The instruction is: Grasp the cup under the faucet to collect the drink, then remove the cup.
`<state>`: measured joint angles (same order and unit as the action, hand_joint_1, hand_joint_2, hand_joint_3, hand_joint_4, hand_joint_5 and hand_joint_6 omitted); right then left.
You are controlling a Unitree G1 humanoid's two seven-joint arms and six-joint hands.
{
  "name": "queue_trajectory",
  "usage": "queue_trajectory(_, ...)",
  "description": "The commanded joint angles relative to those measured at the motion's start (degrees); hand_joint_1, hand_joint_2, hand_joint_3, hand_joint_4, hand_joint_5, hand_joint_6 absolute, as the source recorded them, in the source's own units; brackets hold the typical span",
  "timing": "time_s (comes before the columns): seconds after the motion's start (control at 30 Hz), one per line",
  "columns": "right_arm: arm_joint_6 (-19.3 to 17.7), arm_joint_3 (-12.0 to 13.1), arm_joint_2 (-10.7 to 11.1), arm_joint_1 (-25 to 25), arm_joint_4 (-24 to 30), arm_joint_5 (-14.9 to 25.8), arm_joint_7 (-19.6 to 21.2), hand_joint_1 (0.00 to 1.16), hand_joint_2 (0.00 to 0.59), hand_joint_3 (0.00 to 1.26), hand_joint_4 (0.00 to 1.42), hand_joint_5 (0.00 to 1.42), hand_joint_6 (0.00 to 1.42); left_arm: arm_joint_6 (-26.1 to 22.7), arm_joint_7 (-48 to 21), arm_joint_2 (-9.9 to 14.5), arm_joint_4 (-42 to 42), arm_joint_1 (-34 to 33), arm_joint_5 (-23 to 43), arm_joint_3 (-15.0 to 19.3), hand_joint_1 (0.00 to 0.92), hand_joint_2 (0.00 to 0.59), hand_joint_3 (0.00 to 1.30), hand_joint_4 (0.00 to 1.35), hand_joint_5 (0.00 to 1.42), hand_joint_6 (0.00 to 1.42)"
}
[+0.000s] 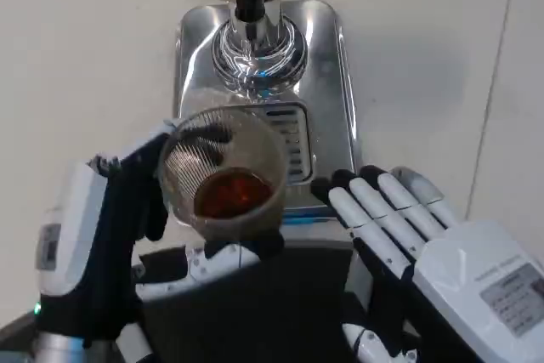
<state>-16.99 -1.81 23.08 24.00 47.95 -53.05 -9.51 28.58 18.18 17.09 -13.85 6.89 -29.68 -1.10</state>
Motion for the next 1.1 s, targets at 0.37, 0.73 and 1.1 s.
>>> queue_trajectory(0.37, -6.19, 1.52, -3.33, 11.95, 7.36, -1.84, 1.96, 0.06, 0.586, 0.0, 0.0, 0.0, 0.0, 4.39, -2.86, -1.28, -3.95, 6.12, 1.05, 0.49, 0.709, 0.062, 1.29, 1.16, 1.36, 1.42)
queue_trajectory(0.73, -7.53, 4.19, -4.98, 13.34, 6.93, -0.92, 1.71, 0.07, 0.586, 0.0, 0.0, 0.0, 0.0, 4.23, -3.45, -2.67, -3.81, 6.15, 0.52, 0.85, 0.705, 0.064, 1.29, 1.14, 1.36, 1.42)
queue_trajectory(1.1, -5.68, 4.57, -5.39, 10.59, 6.0, 0.82, -0.43, 0.08, 0.586, 0.0, 0.0, 0.0, 0.0, 3.56, -4.69, -3.89, -3.66, 5.55, 0.37, 0.32, 0.705, 0.064, 1.29, 1.14, 1.36, 1.42)
